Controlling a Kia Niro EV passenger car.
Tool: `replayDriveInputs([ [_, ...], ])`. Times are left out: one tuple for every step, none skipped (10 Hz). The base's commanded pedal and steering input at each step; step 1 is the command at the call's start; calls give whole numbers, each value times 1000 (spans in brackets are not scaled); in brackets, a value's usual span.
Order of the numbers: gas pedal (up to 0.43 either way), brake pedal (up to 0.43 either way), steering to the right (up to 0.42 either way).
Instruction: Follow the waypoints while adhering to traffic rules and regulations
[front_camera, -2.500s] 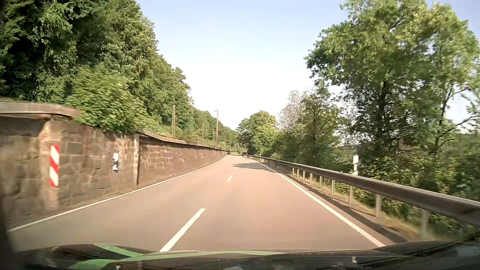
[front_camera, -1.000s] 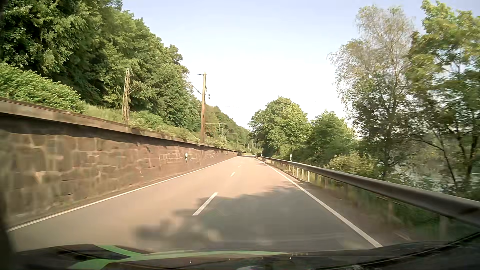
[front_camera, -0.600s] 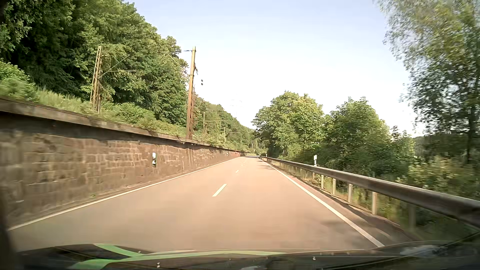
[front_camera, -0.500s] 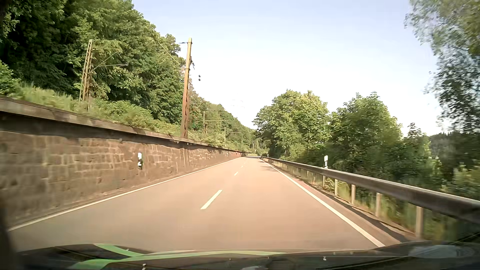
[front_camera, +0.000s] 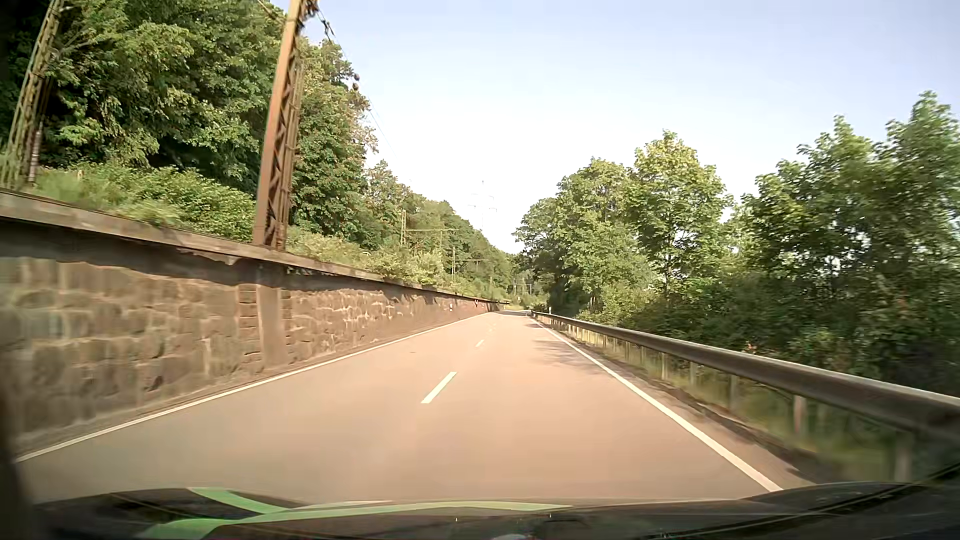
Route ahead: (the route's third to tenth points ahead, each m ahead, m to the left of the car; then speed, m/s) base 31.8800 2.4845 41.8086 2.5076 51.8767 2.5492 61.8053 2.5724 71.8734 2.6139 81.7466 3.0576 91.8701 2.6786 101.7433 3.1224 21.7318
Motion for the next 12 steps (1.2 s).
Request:
replayDriveInputs([
  [8,0,-5],
  [20,0,-4],
  [47,0,-3],
  [79,0,-3],
  [98,0,-3],
  [118,0,-1],
  [138,0,-1],
  [157,0,0],
  [169,0,2],
  [177,0,2],
  [177,0,2],
  [177,0,3],
])
